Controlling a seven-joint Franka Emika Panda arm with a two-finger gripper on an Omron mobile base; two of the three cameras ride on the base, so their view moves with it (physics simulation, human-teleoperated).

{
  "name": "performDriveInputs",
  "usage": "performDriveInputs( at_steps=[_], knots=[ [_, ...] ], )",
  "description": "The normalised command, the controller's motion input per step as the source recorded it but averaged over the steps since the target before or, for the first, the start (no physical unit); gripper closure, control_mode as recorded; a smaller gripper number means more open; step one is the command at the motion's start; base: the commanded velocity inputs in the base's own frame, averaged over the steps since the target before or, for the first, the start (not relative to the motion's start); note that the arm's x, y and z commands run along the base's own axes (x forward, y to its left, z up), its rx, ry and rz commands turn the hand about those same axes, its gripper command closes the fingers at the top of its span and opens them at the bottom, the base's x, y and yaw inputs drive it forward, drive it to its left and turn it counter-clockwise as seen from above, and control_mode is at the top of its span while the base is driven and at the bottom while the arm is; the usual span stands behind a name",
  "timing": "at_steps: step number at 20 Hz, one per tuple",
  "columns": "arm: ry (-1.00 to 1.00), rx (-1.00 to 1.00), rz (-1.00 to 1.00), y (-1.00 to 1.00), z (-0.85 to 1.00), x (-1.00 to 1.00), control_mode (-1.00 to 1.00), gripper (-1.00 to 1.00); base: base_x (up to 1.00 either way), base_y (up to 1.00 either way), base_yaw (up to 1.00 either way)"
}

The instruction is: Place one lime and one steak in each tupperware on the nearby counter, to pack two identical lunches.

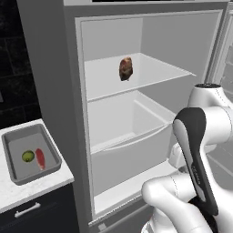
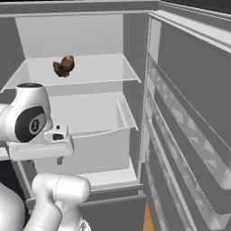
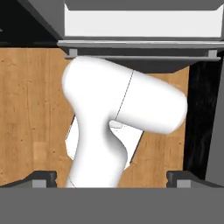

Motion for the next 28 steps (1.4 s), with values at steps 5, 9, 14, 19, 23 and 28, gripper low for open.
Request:
performDriveInputs(
  at_steps=[5, 9, 14, 19, 23, 28],
  knots=[
    [0.0, 0.0, 0.0, 0.0, 0.0, 0.0, 1.0, -1.0, 0.36, 0.0, 0.01],
    [0.0, 0.0, 0.0, 0.0, 0.0, 0.0, 1.0, -1.0, 0.04, 0.02, 0.04],
    [-0.23, -0.09, 0.05, 0.05, 0.27, -0.08, -1.0, -1.0, -0.02, 0.02, 0.0],
    [-0.37, -0.11, 0.02, 0.0, 0.74, 0.03, -1.0, -1.0, 0.0, 0.0, 0.0],
    [-0.47, 0.01, 0.0, 0.0, 1.0, 0.39, -1.0, -1.0, 0.0, 0.0, 0.0],
    [-0.43, 0.13, -0.05, 0.02, 0.72, 0.8, -1.0, -1.0, 0.0, 0.0, 0.0]
  ],
)
